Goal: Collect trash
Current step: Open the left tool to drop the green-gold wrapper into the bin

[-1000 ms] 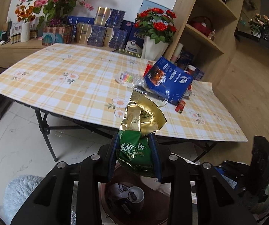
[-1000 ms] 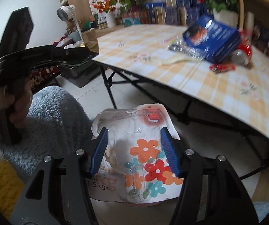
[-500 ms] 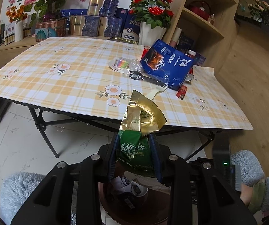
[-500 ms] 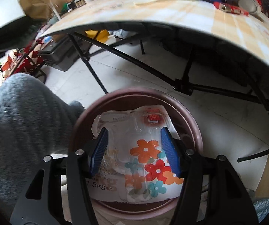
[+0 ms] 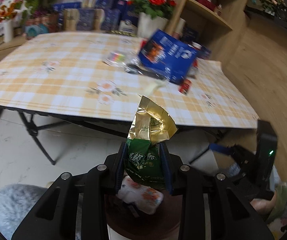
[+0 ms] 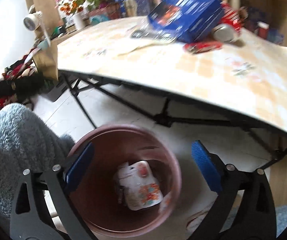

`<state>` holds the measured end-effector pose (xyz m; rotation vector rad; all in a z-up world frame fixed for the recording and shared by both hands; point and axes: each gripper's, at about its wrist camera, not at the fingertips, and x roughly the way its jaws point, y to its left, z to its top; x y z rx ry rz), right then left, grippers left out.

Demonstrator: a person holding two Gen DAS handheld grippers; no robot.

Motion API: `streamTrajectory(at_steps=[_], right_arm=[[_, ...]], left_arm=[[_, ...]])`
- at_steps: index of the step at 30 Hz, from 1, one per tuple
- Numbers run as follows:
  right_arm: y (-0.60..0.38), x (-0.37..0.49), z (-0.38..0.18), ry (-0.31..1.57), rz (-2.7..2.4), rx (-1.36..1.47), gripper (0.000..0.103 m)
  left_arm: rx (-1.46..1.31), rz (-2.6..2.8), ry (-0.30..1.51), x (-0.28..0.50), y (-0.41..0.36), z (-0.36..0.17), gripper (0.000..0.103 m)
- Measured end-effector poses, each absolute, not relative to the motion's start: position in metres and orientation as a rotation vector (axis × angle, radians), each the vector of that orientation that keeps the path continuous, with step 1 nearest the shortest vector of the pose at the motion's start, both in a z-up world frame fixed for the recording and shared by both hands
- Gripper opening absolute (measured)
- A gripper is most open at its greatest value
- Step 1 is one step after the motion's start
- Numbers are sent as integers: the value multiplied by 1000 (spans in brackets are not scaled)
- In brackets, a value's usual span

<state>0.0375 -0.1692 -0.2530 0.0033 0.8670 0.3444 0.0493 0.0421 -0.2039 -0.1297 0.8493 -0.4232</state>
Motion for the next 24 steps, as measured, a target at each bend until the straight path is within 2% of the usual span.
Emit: streamTrajectory(at_steps=[10,19,24], right_arm=[[-209,12,-198,601,100,-3,97],[-204,23,-210,642,81,-29,97],[-194,19,-213,644,93,-67,97]], left_arm=[[16,-484,1002,57,4,-235,32],[88,-469,1207,69,-10,-275,33],[31,-454,1244,74,-1,-283,36]])
